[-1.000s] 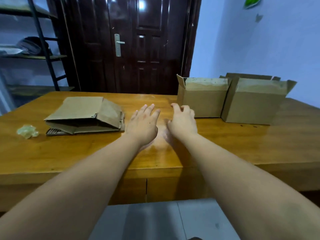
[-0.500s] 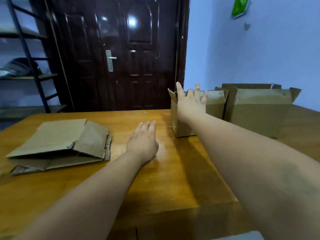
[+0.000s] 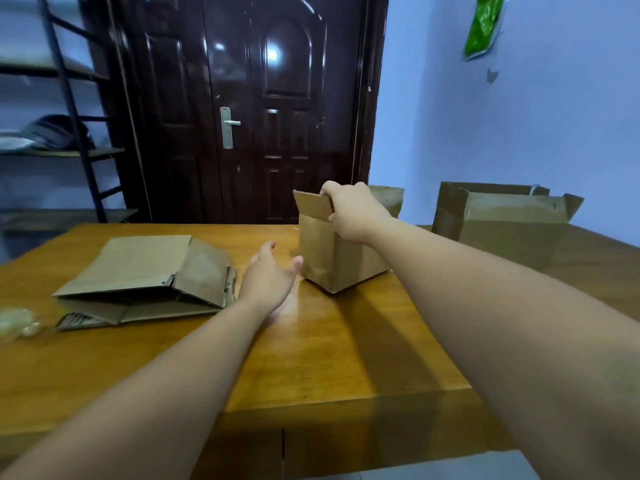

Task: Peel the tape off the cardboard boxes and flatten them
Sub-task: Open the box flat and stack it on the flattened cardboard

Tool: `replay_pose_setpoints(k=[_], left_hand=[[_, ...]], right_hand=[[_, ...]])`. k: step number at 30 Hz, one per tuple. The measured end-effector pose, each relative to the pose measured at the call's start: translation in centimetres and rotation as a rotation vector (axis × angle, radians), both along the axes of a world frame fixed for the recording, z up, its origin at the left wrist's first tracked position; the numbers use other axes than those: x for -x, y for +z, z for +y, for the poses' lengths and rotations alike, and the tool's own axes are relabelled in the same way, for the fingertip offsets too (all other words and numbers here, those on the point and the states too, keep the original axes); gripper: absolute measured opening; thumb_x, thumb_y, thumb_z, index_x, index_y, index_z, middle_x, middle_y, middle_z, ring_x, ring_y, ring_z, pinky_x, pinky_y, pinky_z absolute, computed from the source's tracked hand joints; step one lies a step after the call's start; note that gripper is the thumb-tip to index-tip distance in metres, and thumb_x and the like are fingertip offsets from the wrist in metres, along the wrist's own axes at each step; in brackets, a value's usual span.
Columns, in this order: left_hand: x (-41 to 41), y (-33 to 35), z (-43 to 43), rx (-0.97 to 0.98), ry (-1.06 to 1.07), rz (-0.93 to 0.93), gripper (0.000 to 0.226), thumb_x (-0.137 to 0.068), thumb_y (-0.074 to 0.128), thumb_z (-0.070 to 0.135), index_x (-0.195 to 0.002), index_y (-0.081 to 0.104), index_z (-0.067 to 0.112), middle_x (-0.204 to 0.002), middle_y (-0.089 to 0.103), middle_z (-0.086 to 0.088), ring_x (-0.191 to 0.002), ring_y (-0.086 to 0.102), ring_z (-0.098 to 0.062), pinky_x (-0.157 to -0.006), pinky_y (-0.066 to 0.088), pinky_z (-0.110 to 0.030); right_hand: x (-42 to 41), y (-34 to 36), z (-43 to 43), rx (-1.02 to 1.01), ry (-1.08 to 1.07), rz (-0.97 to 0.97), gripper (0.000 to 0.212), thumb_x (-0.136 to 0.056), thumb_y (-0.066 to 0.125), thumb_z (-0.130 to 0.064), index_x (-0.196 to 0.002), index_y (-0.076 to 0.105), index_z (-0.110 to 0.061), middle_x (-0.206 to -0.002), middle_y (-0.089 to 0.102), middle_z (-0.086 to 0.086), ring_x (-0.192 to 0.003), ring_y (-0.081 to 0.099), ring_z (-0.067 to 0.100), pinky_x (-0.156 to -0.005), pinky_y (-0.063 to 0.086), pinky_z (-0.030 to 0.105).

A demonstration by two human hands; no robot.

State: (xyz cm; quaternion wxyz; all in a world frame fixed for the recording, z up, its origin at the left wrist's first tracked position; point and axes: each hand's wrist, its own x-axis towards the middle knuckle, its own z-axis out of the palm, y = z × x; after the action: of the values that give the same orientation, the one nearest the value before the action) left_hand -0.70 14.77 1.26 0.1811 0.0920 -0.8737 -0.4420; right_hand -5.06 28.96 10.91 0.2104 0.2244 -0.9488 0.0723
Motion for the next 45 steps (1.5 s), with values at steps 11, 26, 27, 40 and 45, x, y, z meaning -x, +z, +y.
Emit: replay_pose_setpoints(k=[11,26,27,40,45], left_hand=[[-7.1,1.5,-4.2,-0.772,-0.138,0.026,0.06,-0.098,0.023,0.057,-0.143,0.04,0.021,-0.143,0.049,-0.009,-0.135,0.041,-0.031,-0.113,0.026,-0.052],[-10.6,2.5,-3.3,-0.682,-0.193,0.078,0.025,-0.096,0.055,0.025,-0.12,0.056,0.016,-0.099,0.061,0.008,-0.086,0.053,-0.002,-0.072,0.039,-0.022],[-10.6,2.5,-3.3,-0.65,-0.201,0.07,0.024,-0.097,0.054,0.023,-0.119,0.056,0.017,-0.099,0.061,0.008,-0.086,0.054,-0.002,-0.07,0.04,-0.02],[-10.2,1.1,-1.7,-0.546,-0.172,-0.083,0.023,-0.099,0.047,0.018,-0.113,0.064,0.016,-0.102,0.063,0.001,-0.092,0.055,-0.018,-0.086,0.048,-0.033],[-9.9,0.8,-2.4,-0.719,0.005,-0.062,0.028,-0.1,0.046,0.025,-0.12,0.059,0.011,-0.095,0.058,0.0,-0.088,0.052,-0.017,-0.086,0.045,-0.035]], right_hand=[[-6.2,5.8,-2.2,0.499,0.141,0.035,0.009,-0.095,0.05,-0.013,-0.087,0.054,-0.014,-0.081,0.054,-0.004,-0.083,0.05,0.019,-0.067,0.035,0.026],[-10.6,2.4,-1.4,0.961,0.041,-0.884,0.052,-0.078,0.07,-0.056,-0.107,0.057,-0.014,-0.099,0.067,0.004,-0.088,0.063,0.02,-0.071,0.05,0.034],[-10.6,2.1,-0.9,0.984,-0.005,-0.921,0.051,-0.077,0.069,-0.061,-0.099,0.057,-0.016,-0.097,0.066,0.004,-0.087,0.062,0.021,-0.072,0.048,0.035],[-10.2,-2.0,1.3,0.914,0.102,-0.431,0.041,-0.082,0.076,-0.029,-0.118,0.059,-0.019,-0.109,0.064,-0.005,-0.1,0.059,0.016,-0.081,0.049,0.031],[-10.7,-1.1,0.3,0.952,0.198,-0.511,0.034,-0.086,0.071,-0.018,-0.118,0.059,-0.017,-0.108,0.066,-0.003,-0.103,0.062,0.02,-0.084,0.053,0.037]])
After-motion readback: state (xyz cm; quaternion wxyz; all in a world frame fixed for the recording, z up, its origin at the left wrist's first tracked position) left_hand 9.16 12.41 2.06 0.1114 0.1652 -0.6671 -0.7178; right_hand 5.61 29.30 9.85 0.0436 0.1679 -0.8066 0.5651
